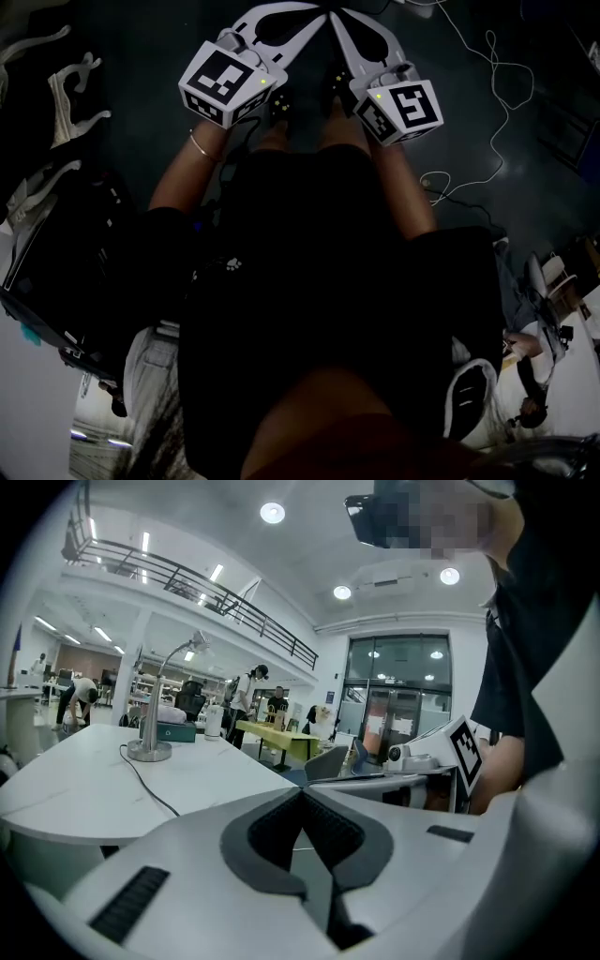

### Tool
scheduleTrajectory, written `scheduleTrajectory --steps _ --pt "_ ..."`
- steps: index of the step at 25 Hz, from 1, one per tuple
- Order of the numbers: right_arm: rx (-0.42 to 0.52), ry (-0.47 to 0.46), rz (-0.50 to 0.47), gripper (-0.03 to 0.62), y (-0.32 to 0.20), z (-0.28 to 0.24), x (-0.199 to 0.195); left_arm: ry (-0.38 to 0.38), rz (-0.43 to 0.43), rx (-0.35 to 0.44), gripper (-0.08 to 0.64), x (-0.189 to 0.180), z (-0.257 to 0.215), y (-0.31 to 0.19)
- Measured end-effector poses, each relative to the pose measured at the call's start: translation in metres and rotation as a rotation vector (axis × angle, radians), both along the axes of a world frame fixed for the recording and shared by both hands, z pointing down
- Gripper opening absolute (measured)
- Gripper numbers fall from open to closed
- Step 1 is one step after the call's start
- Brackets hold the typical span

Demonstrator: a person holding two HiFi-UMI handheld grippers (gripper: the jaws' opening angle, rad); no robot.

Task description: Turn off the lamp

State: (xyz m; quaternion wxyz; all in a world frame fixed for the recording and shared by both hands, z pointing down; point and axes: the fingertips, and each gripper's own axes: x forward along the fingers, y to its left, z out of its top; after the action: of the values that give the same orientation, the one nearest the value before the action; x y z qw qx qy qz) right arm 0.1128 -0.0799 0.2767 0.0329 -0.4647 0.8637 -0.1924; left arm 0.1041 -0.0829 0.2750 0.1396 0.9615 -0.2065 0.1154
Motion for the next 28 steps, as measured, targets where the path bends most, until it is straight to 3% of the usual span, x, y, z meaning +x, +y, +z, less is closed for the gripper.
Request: scheduleTrajectory --steps 7,17,28 --pt "0.018 0.035 0.05 0.0 0.013 -0.019 0.01 -0.011 0.076 0.049 0.006 0.01 -0.015 0.016" --pt "0.056 0.036 0.075 0.0 0.022 -0.047 0.018 0.015 0.093 0.046 0.006 0.016 -0.04 0.026" --pt "0.067 0.014 0.056 0.0 0.041 -0.053 0.003 -0.021 0.108 0.062 0.006 0.003 -0.046 0.048"
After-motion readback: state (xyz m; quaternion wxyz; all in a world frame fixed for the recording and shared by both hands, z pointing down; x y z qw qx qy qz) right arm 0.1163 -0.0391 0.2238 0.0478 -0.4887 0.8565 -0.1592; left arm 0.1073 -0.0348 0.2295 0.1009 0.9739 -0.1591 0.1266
